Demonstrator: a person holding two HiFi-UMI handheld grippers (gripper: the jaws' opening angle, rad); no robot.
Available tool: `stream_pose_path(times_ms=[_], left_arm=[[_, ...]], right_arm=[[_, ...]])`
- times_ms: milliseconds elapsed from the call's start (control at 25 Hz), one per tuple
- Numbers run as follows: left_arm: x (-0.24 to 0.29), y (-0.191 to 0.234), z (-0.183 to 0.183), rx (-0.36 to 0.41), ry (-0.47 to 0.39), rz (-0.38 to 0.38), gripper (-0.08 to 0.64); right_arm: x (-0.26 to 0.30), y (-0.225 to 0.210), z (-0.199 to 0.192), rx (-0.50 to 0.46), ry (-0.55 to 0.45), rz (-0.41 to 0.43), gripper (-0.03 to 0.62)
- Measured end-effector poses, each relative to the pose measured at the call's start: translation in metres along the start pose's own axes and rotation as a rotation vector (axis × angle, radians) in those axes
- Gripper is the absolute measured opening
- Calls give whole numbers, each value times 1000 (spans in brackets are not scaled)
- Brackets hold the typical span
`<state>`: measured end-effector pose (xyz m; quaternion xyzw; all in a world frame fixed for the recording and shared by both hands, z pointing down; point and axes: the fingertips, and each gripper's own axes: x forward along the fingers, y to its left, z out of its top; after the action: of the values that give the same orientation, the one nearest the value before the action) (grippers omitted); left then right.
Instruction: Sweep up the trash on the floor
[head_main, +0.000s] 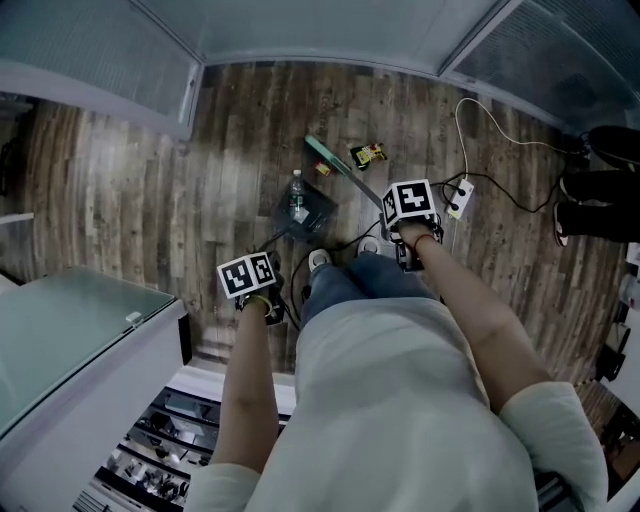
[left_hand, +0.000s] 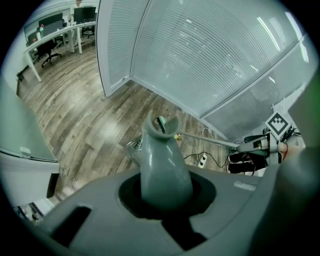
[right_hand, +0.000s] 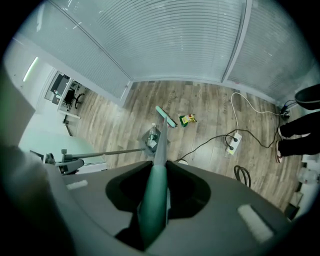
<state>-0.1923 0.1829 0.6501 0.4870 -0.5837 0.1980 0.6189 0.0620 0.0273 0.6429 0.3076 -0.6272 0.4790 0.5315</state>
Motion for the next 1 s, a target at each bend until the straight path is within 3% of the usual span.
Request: stream_pose_path(times_ms=[600,1000], left_arm=[[8,-19,19,-18,15,22,48],[10,-22,24,-28,18,20,49]], right_arm=[[23,-4,85,-80,10,-98,95],[48,1,100,-194,62,-169,95]])
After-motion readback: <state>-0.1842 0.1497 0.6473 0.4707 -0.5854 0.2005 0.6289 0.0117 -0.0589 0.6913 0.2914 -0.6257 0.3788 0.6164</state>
